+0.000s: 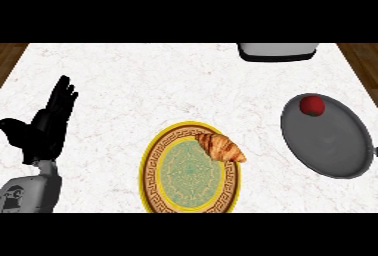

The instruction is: Pick the tomato from the plate and place it in the pan

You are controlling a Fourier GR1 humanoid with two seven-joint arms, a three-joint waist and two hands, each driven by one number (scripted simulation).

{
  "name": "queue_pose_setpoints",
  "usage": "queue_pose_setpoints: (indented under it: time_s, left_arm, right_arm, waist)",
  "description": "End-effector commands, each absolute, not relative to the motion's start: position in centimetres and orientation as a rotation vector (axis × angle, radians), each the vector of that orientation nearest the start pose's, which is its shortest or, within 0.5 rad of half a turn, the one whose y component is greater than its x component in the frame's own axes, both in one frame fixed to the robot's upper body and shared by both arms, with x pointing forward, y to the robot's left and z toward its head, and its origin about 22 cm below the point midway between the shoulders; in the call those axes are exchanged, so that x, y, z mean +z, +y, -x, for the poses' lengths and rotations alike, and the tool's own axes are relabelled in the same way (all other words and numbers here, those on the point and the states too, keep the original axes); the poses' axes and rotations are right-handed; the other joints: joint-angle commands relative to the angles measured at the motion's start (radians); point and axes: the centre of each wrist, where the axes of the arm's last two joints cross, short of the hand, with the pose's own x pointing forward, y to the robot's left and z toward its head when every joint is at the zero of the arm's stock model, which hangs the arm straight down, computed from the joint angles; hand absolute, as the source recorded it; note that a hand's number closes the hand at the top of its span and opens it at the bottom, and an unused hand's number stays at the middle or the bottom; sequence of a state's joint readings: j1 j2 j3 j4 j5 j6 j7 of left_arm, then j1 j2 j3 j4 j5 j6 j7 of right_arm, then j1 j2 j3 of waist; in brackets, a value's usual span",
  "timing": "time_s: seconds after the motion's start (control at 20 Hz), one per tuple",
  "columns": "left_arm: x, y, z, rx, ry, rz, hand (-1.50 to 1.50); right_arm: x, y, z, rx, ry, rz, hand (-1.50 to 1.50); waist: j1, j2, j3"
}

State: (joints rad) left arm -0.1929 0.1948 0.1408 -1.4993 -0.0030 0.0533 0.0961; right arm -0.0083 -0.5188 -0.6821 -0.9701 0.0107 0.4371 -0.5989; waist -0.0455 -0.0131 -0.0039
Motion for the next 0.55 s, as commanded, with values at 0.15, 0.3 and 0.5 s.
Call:
queue_pose_setpoints:
  time_s: [0.15,0.3,0.5]
  left_arm:
    - [3.9,28.2,-28.8,-0.044,-1.602,-0.225,0.00]
    - [4.8,28.6,-29.6,-0.020,-1.620,-0.222,0.00]
    - [4.7,28.5,-28.7,-0.037,-1.621,-0.228,0.00]
  right_arm:
    - [3.8,-52.5,-5.2,0.030,-1.733,0.464,-1.50]
    - [4.0,-50.0,-2.7,0.035,-1.716,0.436,-1.50]
    - [6.5,-47.2,-1.5,0.056,-1.687,0.525,-1.50]
  waist:
    - [0.003,0.008,0.000]
    - [0.022,0.011,0.002]
    - [0.031,0.012,0.002]
